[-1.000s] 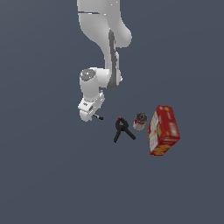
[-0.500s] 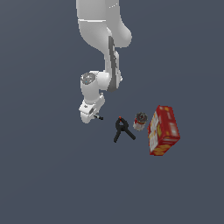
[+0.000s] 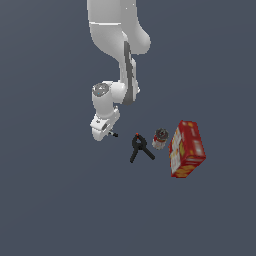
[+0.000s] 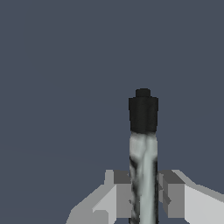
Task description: Pick up a designated object from a clutter of objects.
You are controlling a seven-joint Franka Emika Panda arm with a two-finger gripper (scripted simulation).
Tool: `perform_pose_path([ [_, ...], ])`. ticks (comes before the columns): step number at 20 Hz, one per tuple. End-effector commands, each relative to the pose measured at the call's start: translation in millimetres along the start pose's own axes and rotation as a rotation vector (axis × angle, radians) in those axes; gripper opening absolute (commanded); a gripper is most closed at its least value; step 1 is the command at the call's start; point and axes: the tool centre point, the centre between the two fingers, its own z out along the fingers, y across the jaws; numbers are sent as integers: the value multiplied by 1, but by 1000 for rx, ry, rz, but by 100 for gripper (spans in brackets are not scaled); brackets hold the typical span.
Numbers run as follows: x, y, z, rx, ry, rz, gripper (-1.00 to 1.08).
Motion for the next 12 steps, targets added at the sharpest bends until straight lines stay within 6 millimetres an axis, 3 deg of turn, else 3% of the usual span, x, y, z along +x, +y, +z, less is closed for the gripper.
perform_pose_path([
  [1, 1, 0, -1, 0, 0, 0, -100],
  [12, 28, -10, -31, 0, -3, -2, -100],
])
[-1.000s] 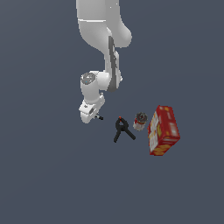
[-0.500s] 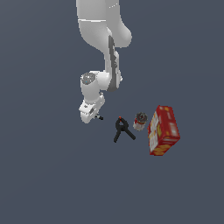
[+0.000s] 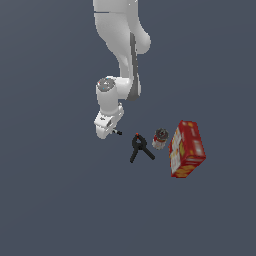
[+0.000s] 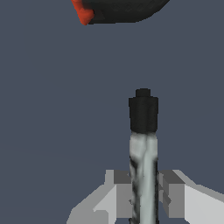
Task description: Pick up a designated object from a clutter of objects.
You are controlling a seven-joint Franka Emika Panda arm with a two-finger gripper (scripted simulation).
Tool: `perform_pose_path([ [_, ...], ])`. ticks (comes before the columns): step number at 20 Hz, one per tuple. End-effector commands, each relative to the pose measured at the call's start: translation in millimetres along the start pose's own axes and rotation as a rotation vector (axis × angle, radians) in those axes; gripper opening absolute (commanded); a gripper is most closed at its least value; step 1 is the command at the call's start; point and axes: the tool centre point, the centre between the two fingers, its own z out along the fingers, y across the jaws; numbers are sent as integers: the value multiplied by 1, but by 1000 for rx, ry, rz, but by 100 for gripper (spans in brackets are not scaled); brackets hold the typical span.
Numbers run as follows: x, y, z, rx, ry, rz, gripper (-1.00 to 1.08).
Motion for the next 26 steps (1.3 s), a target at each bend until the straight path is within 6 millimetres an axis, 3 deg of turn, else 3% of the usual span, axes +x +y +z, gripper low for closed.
perform_pose_path([
  [1, 10, -3, -11, 0, 0, -1, -100],
  [11, 62, -21, -66, 1, -1, -3, -100],
  [26, 165, -53, -177, 4, 4, -5, -100],
])
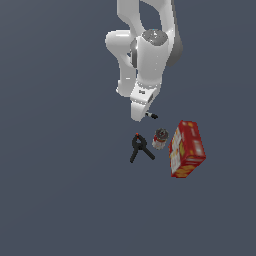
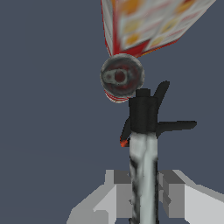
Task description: Pick up a designated object from a clutter of objects.
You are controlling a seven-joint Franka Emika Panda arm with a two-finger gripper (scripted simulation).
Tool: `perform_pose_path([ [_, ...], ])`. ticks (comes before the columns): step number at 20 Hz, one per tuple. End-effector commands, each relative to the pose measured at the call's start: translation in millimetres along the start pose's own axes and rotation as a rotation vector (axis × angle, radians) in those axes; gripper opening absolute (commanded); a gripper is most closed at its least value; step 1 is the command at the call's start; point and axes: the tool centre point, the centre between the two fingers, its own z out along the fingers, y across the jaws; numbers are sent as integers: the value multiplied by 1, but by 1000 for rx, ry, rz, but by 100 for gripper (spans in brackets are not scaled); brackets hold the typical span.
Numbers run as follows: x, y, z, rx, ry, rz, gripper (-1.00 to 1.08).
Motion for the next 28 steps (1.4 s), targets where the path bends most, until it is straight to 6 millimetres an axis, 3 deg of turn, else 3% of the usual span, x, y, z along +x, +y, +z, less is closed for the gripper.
perform_pose_path([
  [1, 19, -6, -21, 0, 0, 0, -100],
  [16, 127, -32, -138, -3, -1, 5, -100],
  [22, 154, -37, -166, -4, -1, 7, -100],
  [28, 168, -38, -181, -4, 0, 8, -100],
])
